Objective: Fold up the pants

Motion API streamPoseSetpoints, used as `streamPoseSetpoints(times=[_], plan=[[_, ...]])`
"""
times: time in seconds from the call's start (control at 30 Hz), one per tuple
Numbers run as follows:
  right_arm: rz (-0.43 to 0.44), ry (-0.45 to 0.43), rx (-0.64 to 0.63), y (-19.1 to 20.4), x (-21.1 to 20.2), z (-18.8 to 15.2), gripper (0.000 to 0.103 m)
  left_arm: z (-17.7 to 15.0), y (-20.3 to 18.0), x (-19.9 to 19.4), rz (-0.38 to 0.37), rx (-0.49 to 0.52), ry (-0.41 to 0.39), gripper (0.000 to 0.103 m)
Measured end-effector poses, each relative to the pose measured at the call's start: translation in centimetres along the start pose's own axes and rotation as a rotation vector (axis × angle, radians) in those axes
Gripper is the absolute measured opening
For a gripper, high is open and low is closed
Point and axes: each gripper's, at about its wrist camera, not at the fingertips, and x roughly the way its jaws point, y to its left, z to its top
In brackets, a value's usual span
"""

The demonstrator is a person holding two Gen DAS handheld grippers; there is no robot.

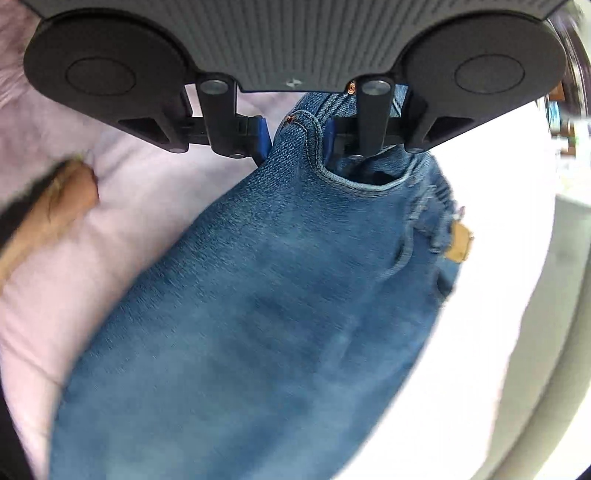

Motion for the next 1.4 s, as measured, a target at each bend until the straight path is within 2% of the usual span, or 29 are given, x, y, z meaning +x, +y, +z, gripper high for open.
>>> streamPoseSetpoints(times=[0.13, 0.17, 0.27, 0.33, 0.4, 0.43, 0.5, 0.53, 0.57, 0.6, 0.8, 0.97, 1.1, 1.2, 1.4], plan=[[0.007, 0.004, -0.139, 1.4, -0.3, -1.1, 0.060, 0.9, 1.7, -1.8, 0.017, -0.154, -0.020, 0.031], [0.008, 0.014, -0.179, 1.9, -0.4, -1.4, 0.060, 2.6, 1.7, -1.1, 0.026, -0.183, -0.020, 0.030], [-0.007, 0.026, -0.270, 3.3, 0.0, -2.4, 0.059, 3.4, 2.2, -1.6, 0.055, -0.244, -0.001, 0.030], [-0.017, 0.017, -0.283, 3.7, 0.4, -2.8, 0.059, 4.1, 2.5, -1.4, 0.078, -0.266, 0.004, 0.030], [-0.029, -0.005, -0.283, 4.0, 0.6, -3.0, 0.048, 4.2, 2.9, -1.2, 0.093, -0.292, 0.011, 0.030], [-0.034, -0.017, -0.283, 4.2, 0.7, -3.0, 0.047, 4.3, 3.0, -1.4, 0.098, -0.306, 0.014, 0.030], [-0.059, -0.043, -0.283, 4.5, 0.8, -2.9, 0.030, 4.0, 2.9, -1.9, 0.107, -0.336, 0.013, 0.030], [-0.072, -0.055, -0.283, 4.7, 0.7, -3.0, 0.026, 3.8, 3.0, -2.2, 0.112, -0.349, 0.012, 0.030], [-0.083, -0.070, -0.276, 4.9, 0.4, -3.0, 0.016, 3.7, 3.1, -2.4, 0.119, -0.368, 0.009, 0.030], [-0.099, -0.089, -0.255, 5.0, -0.1, -3.1, 0.012, 3.5, 3.2, -2.7, 0.123, -0.387, 0.004, 0.030], [-0.173, -0.242, -0.125, 3.5, -4.7, -2.4, 0.005, 2.8, 4.0, -4.6, 0.156, -0.485, -0.034, 0.030], [-0.247, -0.370, -0.069, 1.4, -11.0, 0.6, 0.001, 3.3, 5.9, -7.0, 0.161, -0.538, -0.051, 0.029], [-0.263, -0.390, 0.003, -1.9, -14.0, 4.6, 0.001, 4.0, 8.5, -8.5, 0.156, -0.562, -0.068, 0.029], [-0.266, -0.347, 0.039, -3.8, -12.7, 8.4, 0.001, 5.6, 10.5, -6.7, 0.161, -0.540, -0.032, 0.029], [-0.334, -0.267, 0.048, -5.8, -6.8, 15.9, 0.001, 9.6, 13.8, -2.2, 0.172, -0.483, 0.012, 0.029]])
